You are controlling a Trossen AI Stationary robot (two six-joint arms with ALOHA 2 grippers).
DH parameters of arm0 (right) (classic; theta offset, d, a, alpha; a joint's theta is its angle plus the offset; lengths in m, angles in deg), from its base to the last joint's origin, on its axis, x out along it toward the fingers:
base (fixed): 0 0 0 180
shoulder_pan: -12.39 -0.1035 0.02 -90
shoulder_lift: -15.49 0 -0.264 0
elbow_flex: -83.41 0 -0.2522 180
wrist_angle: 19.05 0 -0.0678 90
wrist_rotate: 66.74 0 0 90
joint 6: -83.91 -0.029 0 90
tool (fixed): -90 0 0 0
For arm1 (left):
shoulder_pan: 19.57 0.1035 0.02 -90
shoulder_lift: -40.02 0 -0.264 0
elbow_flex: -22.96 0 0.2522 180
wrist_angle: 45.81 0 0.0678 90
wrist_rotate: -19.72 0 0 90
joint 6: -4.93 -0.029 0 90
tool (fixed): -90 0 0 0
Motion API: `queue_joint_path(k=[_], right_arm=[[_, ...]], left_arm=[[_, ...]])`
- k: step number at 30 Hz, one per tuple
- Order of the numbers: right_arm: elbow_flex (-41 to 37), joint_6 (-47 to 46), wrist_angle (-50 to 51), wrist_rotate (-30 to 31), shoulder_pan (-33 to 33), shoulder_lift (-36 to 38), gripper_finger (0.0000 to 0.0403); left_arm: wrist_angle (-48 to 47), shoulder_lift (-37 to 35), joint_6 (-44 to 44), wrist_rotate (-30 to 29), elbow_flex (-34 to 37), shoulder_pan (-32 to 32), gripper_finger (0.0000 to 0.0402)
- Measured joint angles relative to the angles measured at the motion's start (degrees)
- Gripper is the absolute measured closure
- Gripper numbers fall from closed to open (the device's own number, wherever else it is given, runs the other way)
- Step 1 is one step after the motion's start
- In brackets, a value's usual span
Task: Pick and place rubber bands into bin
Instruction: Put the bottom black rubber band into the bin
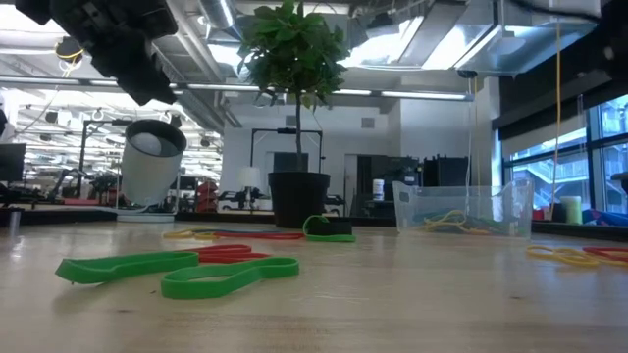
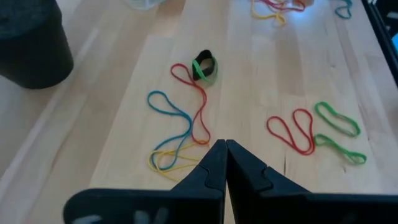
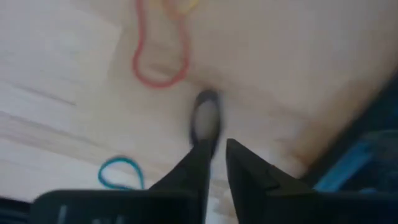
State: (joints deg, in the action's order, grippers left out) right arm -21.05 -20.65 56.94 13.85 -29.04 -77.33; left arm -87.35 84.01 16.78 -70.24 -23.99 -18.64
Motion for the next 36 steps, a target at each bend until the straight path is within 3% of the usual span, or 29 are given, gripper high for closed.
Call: queue_joint_path(k=[6, 15, 19, 23, 28, 36], right_arm=[[-8.9, -0.2, -16.0, -1.9, -0.1, 0.0, 0.031], [-12.9, -1.6, -17.5, -3.6, -0.1, 0.0, 0.0297], [-14.4, -1.5, -21.4, -1.8, -0.1, 0.0, 0.0318], [-15.3, -0.1, -24.3, -0.9, 0.0, -0.1, 0.0385], [-11.0, 1.5, -14.8, 1.2, 1.6, 1.5, 0.0395], [0.1, 12.0, 5.9, 16.9, 11.6, 8.8, 0.04]], left_arm=[[2.1, 0.0, 0.5, -1.0, 0.0, 0.0, 0.04], [7.6, 0.0, 1.0, -4.1, 0.0, 0.0, 0.04], [7.9, 0.0, 1.0, -5.4, 0.0, 0.0, 0.04], [7.9, 0.0, 1.1, -5.4, 0.0, 0.0, 0.04], [8.4, 0.0, 1.1, -5.5, 0.0, 0.0, 0.04], [10.8, 0.0, 1.1, -6.5, 0.0, 0.0, 0.04]])
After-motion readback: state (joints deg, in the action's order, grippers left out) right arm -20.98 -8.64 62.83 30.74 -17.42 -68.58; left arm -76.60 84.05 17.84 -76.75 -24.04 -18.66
